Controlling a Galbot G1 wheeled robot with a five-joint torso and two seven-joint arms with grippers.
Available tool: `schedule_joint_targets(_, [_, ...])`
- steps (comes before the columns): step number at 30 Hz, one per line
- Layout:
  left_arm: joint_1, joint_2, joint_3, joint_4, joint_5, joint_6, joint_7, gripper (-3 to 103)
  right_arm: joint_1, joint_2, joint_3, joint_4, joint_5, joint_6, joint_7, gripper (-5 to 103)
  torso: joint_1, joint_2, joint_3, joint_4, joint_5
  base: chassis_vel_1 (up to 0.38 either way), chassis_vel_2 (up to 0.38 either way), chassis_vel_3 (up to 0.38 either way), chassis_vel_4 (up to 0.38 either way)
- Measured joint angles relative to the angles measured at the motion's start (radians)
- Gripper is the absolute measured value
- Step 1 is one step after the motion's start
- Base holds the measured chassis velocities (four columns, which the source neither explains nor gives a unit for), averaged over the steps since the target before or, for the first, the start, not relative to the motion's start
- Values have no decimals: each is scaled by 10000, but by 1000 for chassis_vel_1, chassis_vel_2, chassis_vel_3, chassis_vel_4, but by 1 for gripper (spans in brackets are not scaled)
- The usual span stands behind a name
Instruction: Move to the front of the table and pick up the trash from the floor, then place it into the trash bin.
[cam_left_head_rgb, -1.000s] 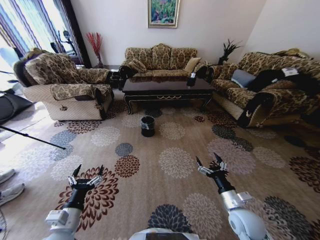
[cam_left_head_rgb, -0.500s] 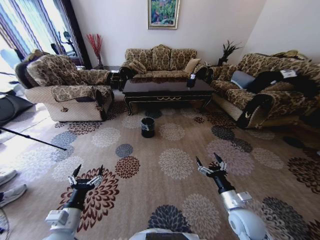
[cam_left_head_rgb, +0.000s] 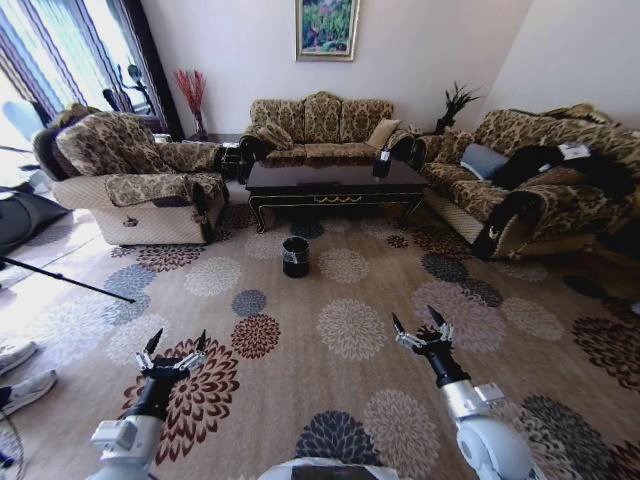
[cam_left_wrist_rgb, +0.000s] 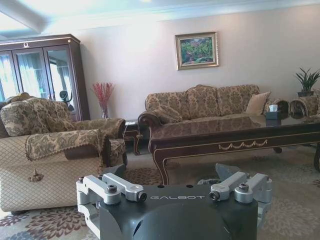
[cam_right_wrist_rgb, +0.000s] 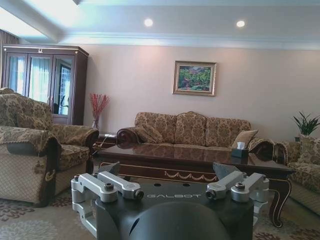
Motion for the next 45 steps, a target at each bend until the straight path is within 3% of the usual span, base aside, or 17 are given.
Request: schedule_joint_targets(45, [0,0,0,0,0,0,0,100,0,0,0,0,0,0,0,100,958,2161,1201,0,0,0,0,0,0])
